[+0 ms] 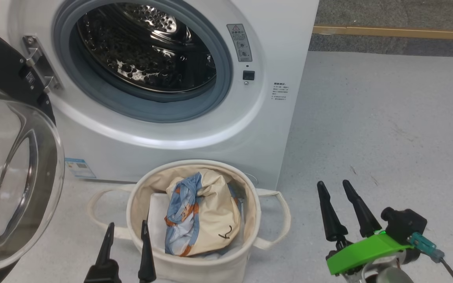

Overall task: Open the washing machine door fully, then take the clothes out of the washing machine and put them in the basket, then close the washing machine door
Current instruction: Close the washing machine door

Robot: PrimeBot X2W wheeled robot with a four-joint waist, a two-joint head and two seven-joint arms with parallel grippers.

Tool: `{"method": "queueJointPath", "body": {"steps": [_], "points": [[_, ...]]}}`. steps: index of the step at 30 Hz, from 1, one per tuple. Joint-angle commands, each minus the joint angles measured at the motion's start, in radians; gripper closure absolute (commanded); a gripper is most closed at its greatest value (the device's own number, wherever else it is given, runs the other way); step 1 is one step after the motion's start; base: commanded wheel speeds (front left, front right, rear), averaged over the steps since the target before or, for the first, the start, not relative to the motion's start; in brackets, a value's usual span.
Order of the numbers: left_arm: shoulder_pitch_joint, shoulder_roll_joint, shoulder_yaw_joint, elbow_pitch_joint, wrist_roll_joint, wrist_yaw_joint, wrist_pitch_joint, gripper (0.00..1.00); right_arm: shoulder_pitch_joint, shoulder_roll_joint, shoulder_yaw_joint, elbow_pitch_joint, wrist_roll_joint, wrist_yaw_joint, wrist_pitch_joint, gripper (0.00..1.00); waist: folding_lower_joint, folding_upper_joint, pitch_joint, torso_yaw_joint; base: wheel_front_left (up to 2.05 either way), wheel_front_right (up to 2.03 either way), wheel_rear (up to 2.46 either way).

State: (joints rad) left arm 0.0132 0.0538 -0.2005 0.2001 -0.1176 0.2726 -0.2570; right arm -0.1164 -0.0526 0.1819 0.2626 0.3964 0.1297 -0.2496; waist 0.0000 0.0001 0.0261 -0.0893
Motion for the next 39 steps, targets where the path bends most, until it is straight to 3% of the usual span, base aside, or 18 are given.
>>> {"method": "queueJointPath", "body": {"steps": [1, 17, 28, 39], "points": [[-0.021, -0.003, 0.028, -0.031, -0.006, 0.004, -0.005, 0.0, -0.012, 0.002, 0.023, -0.029, -0.002, 0.001, -0.012, 0.0, 0.0, -0.0001, -0.002, 0.0, 0.0, 0.0, 0.0], [-0.017, -0.004, 0.026, -0.02, -0.083, 0.006, -0.005, 0.0, -0.009, 0.002, 0.026, -0.025, -0.006, 0.001, -0.012, 0.0, 0.0, -0.0001, -0.002, -0.002, -0.27, 0.14, 0.14], [-0.025, -0.004, 0.027, -0.016, -0.068, 0.012, -0.005, 0.0, -0.016, 0.002, 0.02, -0.017, -0.005, 0.001, -0.012, 0.0, 0.0, -0.0001, 0.005, 0.002, -2.01, 1.26, 0.75], [-0.038, -0.003, 0.004, -0.04, 0.02, 0.006, -0.005, 0.0, -0.019, 0.002, 0.018, -0.011, -0.008, 0.001, -0.012, 0.0, 0.0, -0.0001, 0.015, 0.017, -1.71, 1.38, 0.34]]}}
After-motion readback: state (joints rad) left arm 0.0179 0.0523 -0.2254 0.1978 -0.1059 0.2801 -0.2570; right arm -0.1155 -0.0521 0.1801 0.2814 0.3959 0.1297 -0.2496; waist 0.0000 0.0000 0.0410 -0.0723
